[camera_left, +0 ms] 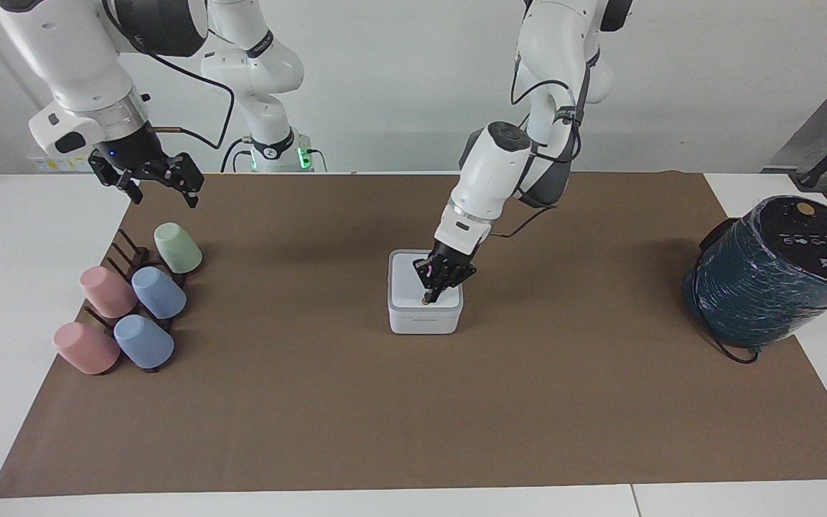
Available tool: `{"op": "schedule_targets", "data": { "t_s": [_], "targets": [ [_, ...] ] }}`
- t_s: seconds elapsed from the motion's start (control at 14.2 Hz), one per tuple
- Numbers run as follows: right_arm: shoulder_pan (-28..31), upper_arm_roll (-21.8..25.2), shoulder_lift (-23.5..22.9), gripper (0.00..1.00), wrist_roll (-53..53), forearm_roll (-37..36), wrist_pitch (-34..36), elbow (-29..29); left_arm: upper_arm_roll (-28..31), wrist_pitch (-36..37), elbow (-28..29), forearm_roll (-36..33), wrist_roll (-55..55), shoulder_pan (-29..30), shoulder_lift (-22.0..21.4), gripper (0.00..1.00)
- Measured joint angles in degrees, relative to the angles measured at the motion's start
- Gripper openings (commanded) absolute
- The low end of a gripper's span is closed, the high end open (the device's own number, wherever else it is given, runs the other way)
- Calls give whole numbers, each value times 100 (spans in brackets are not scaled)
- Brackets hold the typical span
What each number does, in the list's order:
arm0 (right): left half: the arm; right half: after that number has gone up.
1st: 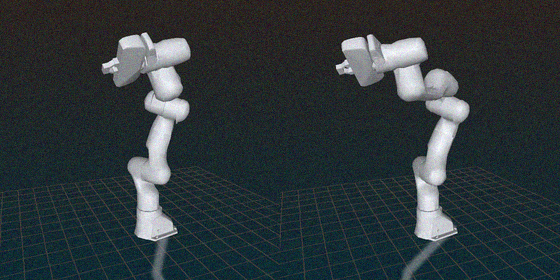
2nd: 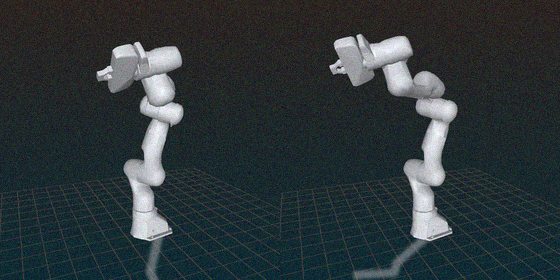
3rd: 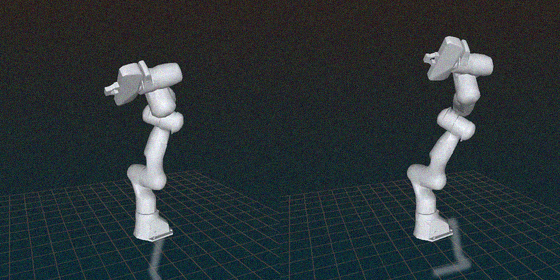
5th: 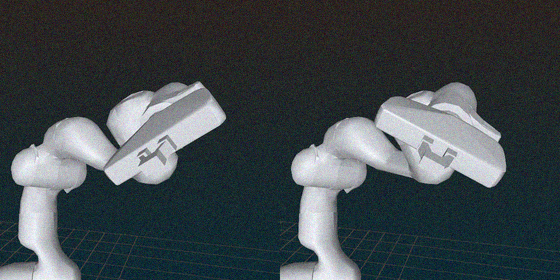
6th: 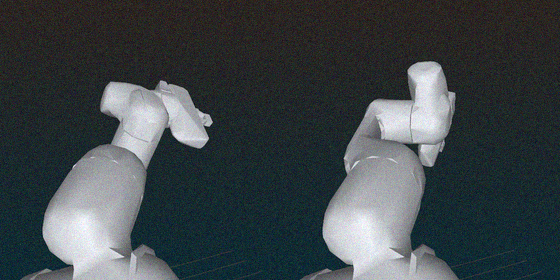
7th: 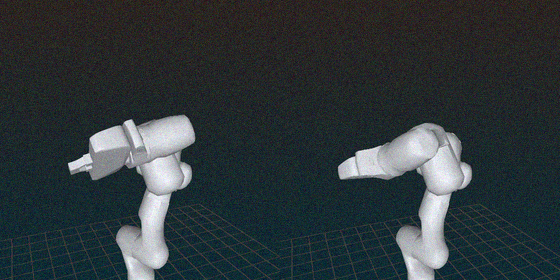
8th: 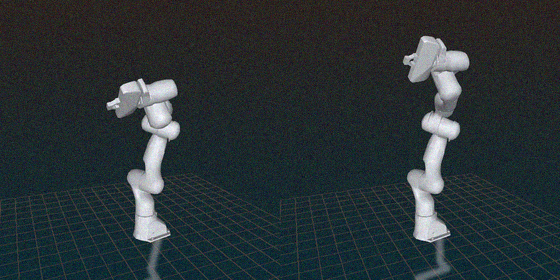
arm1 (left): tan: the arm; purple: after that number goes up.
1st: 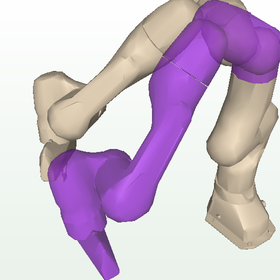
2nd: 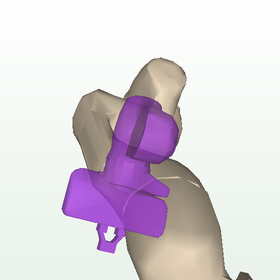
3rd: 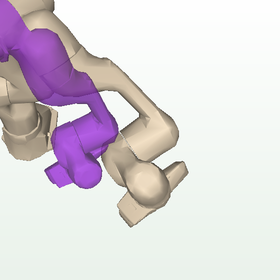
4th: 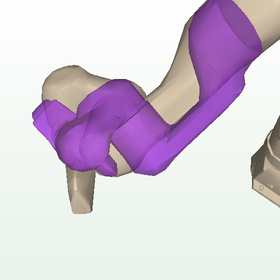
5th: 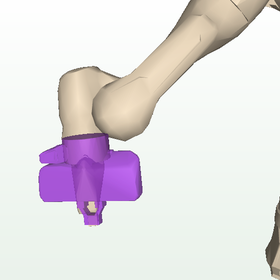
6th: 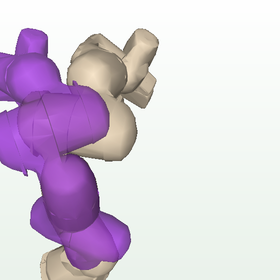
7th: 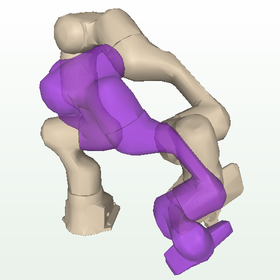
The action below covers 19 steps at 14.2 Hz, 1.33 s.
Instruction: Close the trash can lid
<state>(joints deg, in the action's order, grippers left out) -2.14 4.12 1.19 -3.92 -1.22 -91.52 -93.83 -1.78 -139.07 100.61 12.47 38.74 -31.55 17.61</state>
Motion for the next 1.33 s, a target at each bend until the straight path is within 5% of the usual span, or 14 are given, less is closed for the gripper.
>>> {"op": "schedule_targets", "data": {
  "t_s": [0.56, 0.7, 0.84, 1.05, 1.33],
  "targets": [
    [0, 0, 0, 100, 0, 0, 0, 0, 77, 3398, -1660, -404, -849, 1003, -257, 20],
    [0, 0, 0, 100, 0, 0, 0, 0, 87, 3716, -1793, -547, -1345, 1380, -351, 20],
    [0, 0, 0, 100, 0, 0, 0, 0, 92, 4042, -1817, -625, -2020, 1806, -521, 33],
    [0, 0, 0, 100, 0, 0, 0, 0, 111, 4562, -1819, -765, -2983, 2351, -739, 37],
    [0, 0, 0, 100, 0, 0, 0, 0, 114, 4869, -1810, -1095, -3626, 2553, -840, 57]
  ]
}}
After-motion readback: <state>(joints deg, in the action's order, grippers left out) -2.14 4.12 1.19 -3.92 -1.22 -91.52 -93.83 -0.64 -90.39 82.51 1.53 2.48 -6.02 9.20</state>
